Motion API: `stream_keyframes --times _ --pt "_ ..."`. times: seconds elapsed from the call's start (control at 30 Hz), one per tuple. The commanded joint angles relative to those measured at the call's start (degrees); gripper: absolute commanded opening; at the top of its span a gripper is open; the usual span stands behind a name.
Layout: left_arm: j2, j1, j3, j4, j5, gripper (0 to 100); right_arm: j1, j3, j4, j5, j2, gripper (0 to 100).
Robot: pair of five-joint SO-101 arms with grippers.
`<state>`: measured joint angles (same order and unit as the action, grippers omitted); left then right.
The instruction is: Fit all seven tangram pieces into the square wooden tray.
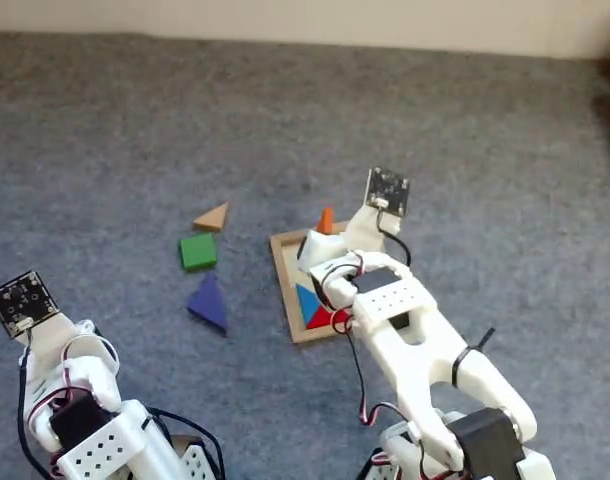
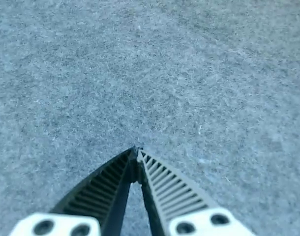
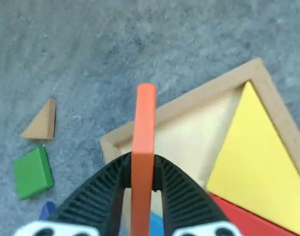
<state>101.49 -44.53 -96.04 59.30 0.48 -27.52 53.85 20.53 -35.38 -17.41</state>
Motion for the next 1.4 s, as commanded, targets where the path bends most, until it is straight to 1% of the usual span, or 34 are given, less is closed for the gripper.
stream_keyframes --times 0.0,0.07,0.13,0.3,0.5,0.57,0.63,0.67,0.8,0.87,1.03,1.1,1.17,1.23,1.37 --pt "3.1 1.1 -1.1 0.3 -0.4 1 2.2 -4.4 -1.4 0.6 -0.5 0.5" --pt "3.1 1.1 -1.1 0.3 -0.4 1 2.9 -4.4 -1.4 2.0 -0.4 0.5" --pt "3.1 1.1 -1.1 0.3 -0.4 1 3.4 -4.4 -1.4 1.1 -0.4 0.5" --pt "3.1 1.1 -1.1 0.3 -0.4 1 3.4 -4.4 -1.5 -9.7 -0.4 0.5" --pt "3.1 1.1 -1.1 0.3 -0.4 1 3.6 -4.4 -1.5 -19.3 -0.3 0.6" --pt "3.1 1.1 -1.1 0.3 -0.4 1 3.6 -4.4 -1.5 -21.1 -0.3 0.7" --pt "3.1 1.1 -1.1 0.3 -0.4 1 3.6 -4.4 -1.5 -21.4 -0.3 1.7" --pt "3.1 1.1 -1.1 0.3 -0.4 1 3.6 -4.4 -1.5 -21.4 -0.3 3.9" --pt "3.1 1.1 -1.1 0.3 -0.4 1 3.4 -4.4 -1.5 -21.4 0.2 19.0" --pt "3.1 1.1 -1.1 0.3 -0.4 1 3.3 -5.4 -1.5 -21.4 1.6 22.9" --pt "3.1 1.1 -1.1 0.3 -0.4 1 3.6 -9.1 -1.2 -21.3 5.1 23.0" --pt "3.1 1.1 -1.1 0.3 -0.4 1 3.6 -9.3 -1.1 -21.2 4.3 23.0" --pt "3.1 1.1 -1.1 0.3 -0.4 1 3.5 -9.2 -1.0 -19.3 2.3 22.7" --pt "3.1 1.1 -1.1 0.3 -0.4 1 3.6 -9.2 -1.0 -17.1 0.0 20.0" --pt "3.1 1.1 -1.1 0.3 -0.4 1 3.6 -9.0 -1.0 -14.3 -2.8 10.4"
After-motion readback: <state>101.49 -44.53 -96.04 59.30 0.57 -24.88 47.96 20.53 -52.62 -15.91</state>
